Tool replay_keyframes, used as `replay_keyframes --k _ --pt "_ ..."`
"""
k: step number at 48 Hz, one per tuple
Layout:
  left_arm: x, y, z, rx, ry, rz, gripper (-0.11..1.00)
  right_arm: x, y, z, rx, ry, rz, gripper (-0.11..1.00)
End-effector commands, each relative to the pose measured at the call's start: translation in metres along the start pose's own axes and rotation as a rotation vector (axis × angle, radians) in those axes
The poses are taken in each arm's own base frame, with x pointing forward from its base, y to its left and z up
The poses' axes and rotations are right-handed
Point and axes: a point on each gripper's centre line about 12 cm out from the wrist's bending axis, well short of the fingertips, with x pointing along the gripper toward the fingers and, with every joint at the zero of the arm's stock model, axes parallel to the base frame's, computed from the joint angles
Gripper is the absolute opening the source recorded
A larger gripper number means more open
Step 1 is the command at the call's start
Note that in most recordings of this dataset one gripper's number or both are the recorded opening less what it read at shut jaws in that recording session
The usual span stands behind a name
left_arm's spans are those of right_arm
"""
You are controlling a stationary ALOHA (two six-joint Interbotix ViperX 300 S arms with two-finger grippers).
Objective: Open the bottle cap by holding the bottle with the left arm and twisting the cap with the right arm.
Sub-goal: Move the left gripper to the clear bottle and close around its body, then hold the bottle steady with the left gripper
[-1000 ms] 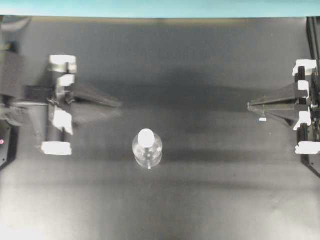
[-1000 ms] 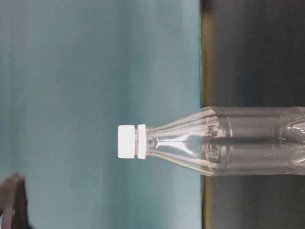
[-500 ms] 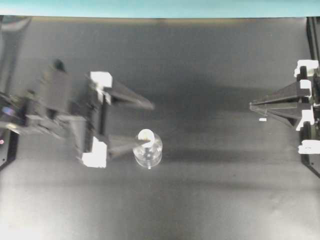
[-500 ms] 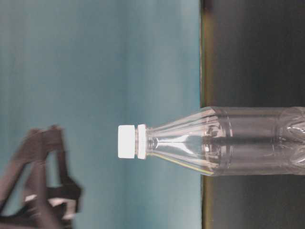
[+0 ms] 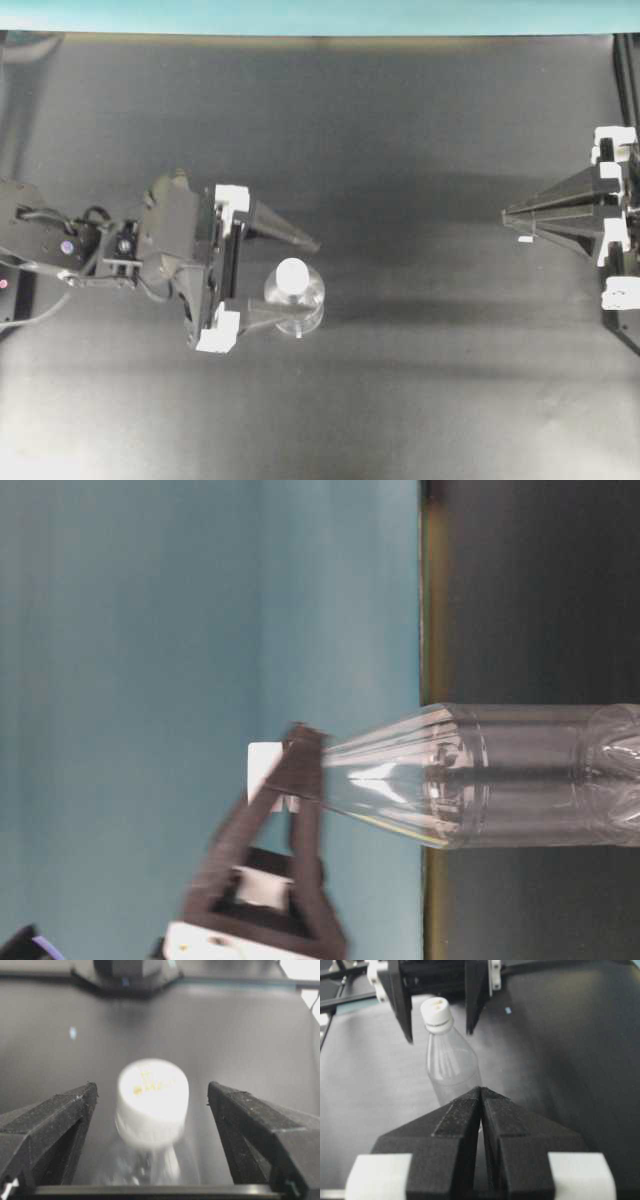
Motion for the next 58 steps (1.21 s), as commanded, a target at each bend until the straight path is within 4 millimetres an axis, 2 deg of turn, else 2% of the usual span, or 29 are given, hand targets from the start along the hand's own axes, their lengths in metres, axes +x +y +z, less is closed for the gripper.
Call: replay_keyframes --k 1,21,37,46,58 --pt "0.003 -0.003 -0.006 0.004 0.011 -0.010 0.96 0.001 0.003 0.009 0.026 -0.021 0.012 0.00" --pt "0.016 -0.004 -0.040 -0.021 0.050 -0.016 0.96 0.006 0.003 0.005 0.081 -0.001 0.008 0.00" --pt "0.017 -0.002 -0.090 -0.057 0.179 -0.009 0.96 0.007 0.003 0.004 0.083 0.006 0.007 0.00" --pt "0.016 -0.001 -0.109 -0.086 0.211 -0.004 0.96 0.008 0.003 0.002 0.104 0.014 0.007 0.00" --pt "0.013 -0.002 -0.115 -0.086 0.239 -0.003 0.95 0.008 0.004 0.002 0.104 0.017 0.013 0.00"
